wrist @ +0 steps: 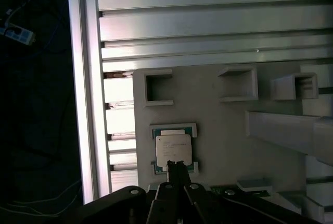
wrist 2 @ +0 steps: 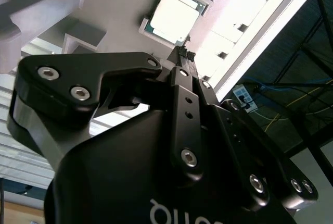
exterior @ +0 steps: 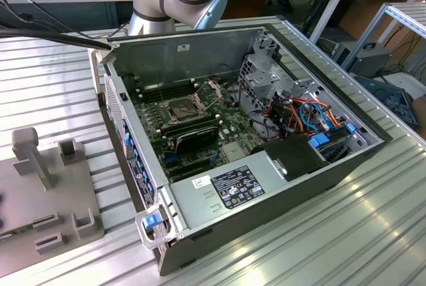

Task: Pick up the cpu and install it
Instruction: 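Pick up the cpu and move it towards the insertion slot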

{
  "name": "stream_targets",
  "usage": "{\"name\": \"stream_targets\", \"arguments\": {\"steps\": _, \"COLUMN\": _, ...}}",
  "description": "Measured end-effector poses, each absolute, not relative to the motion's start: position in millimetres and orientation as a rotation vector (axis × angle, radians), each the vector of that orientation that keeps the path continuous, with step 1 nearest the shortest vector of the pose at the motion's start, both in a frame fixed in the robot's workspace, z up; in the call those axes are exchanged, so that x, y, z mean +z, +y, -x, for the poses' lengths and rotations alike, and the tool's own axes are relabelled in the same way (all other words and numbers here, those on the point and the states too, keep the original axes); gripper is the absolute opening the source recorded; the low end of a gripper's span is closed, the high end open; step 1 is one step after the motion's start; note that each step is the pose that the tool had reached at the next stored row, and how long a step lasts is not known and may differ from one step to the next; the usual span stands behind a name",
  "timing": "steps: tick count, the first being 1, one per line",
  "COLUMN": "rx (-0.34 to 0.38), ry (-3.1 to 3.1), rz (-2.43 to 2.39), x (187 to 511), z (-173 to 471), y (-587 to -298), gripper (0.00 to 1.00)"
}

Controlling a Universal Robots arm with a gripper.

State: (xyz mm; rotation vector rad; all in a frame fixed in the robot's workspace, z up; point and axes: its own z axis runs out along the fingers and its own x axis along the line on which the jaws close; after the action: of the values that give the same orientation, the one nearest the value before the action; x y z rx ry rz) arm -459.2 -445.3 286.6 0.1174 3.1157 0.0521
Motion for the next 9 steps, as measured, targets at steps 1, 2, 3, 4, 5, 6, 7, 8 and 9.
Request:
{"name": "stream_targets", "arguments": {"steps": 1, "rx": 0.052, "ry": 3.116, "rz": -0.117, "x": 286.6, "z": 459.2, "y": -445.3, "gripper": 0.11}}
{"name": "stream_targets", "arguments": {"steps": 2, "rx": 0.052, "ry": 3.116, "rz": -0.117, "x": 286.6, "z": 459.3, "y": -445.3, "gripper": 0.11}}
{"name": "stream_targets", "arguments": {"steps": 3, "rx": 0.052, "ry": 3.116, "rz": -0.117, "x": 286.6, "z": 459.3, "y": -445.3, "gripper": 0.11}}
{"name": "stream_targets", "arguments": {"steps": 4, "rx": 0.052, "ry": 3.116, "rz": -0.117, "x": 286.6, "z": 459.4, "y": -445.3, "gripper": 0.17}}
{"name": "stream_targets", "arguments": {"steps": 5, "rx": 0.052, "ry": 3.116, "rz": -0.117, "x": 286.6, "z": 459.4, "y": -445.3, "gripper": 0.24}}
{"name": "stream_targets", "arguments": {"steps": 6, "rx": 0.052, "ry": 3.116, "rz": -0.117, "x": 286.6, "z": 459.4, "y": -445.3, "gripper": 0.29}}
{"name": "stream_targets", "arguments": {"steps": 7, "rx": 0.052, "ry": 3.116, "rz": -0.117, "x": 286.6, "z": 459.4, "y": -445.3, "gripper": 0.36}}
{"name": "stream_targets", "arguments": {"steps": 8, "rx": 0.052, "ry": 3.116, "rz": -0.117, "x": 286.6, "z": 459.4, "y": -445.3, "gripper": 0.42}}
{"name": "stream_targets", "arguments": {"steps": 9, "rx": 0.052, "ry": 3.116, "rz": -0.117, "x": 286.6, "z": 459.4, "y": -445.3, "gripper": 0.48}}
